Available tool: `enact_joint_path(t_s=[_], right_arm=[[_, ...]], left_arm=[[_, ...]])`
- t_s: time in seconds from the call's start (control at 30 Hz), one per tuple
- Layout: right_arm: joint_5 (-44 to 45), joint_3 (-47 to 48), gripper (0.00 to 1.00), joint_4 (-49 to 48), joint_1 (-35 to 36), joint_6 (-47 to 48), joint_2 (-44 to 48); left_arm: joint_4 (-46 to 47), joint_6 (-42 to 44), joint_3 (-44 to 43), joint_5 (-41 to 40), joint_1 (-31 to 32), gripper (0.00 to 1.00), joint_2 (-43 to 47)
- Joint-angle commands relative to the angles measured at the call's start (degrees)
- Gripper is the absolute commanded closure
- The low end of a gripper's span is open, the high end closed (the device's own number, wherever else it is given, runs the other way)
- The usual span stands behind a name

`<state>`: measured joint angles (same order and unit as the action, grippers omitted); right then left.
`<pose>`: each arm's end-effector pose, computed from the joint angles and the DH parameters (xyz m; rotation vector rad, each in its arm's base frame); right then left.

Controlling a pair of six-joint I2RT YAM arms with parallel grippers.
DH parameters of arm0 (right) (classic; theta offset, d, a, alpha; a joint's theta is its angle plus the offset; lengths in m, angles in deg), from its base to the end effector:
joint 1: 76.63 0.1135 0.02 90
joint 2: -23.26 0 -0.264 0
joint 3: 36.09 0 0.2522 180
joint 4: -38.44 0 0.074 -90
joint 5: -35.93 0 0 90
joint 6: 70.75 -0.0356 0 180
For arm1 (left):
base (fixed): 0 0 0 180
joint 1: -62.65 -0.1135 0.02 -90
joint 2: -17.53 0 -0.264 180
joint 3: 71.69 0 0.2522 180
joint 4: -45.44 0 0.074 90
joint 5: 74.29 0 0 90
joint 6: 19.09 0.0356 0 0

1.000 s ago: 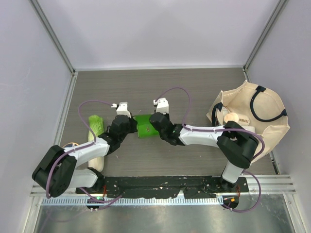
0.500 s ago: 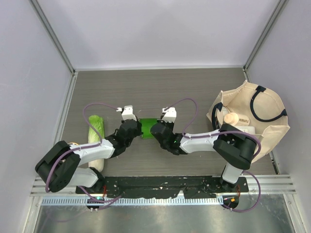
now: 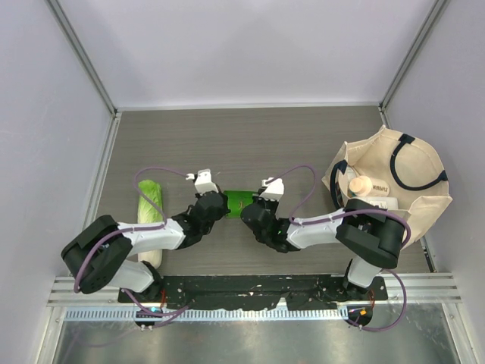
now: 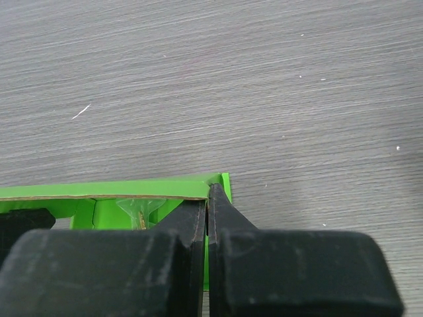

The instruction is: Fold the paper box

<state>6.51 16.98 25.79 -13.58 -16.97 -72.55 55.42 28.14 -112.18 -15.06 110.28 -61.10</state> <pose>0.1686 0.2633 0.1591 0.1647 1.8134 0.1049 0.1877 -0.1787 0.1672 -0.2435 2.0033 -0.4602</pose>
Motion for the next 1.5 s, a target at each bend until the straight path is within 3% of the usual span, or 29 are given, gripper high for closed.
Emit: enact_joint_path(t_s=[0.0,0.27,0.53,0.63,0.67,0.73,0.77,0.87,1.03,1.13,1.3,1.37,1.47], right_arm=[[4.81,-1.08,1.00,5.14,0.15,-3.50,0.97],[3.68,-2.48,0.99,6.46,0.15,-1.92,2.91],[0.16,-7.05,0.99,1.37,0.23,4.41,5.54],[0.24,-8.72,0.99,-0.38,0.41,6.25,6.77],[0.42,-9.25,0.99,-1.35,0.41,6.78,7.04],[0.24,-11.00,0.99,-4.85,0.41,8.62,7.57],[0.42,-11.53,0.99,-5.92,0.58,8.98,7.65],[1.56,-12.85,0.99,-9.17,1.11,10.82,6.87],[3.67,-14.52,1.00,-13.75,2.60,13.46,5.72],[4.64,-14.70,0.99,-14.45,2.78,14.34,5.90],[4.81,-15.05,0.99,-15.16,2.87,15.66,5.72],[5.08,-15.05,0.99,-15.16,2.87,15.84,5.90],[5.16,-15.14,0.99,-14.98,2.96,15.93,6.42]], left_arm=[[-4.94,-4.17,-2.02,-2.72,1.22,1.00,-2.58],[-5.47,-4.96,-2.11,-2.63,2.37,1.00,-6.10],[-3.01,-3.74,1.67,-1.41,3.07,0.99,-4.08],[-3.62,-3.64,2.98,-0.35,3.43,0.89,-0.74],[-3.97,-3.73,3.42,0.43,3.43,0.78,0.48],[-4.50,-3.82,5.09,1.32,3.51,0.67,4.17],[-4.59,-3.47,5.62,2.10,3.52,0.56,5.67],[-5.99,-2.68,7.73,4.65,4.04,0.45,12.61],[-15.82,-4.60,7.39,12.64,3.87,0.40,27.96],[-20.30,-6.19,2.92,16.69,3.69,0.34,32.30],[-32.16,-8.30,-10.51,14.67,0.19,0.25,26.53],[-38.56,-8.56,-15.27,18.61,-5.15,0.23,19.36],[-38.17,-9.53,-20.47,25.46,-11.31,0.23,12.13]])
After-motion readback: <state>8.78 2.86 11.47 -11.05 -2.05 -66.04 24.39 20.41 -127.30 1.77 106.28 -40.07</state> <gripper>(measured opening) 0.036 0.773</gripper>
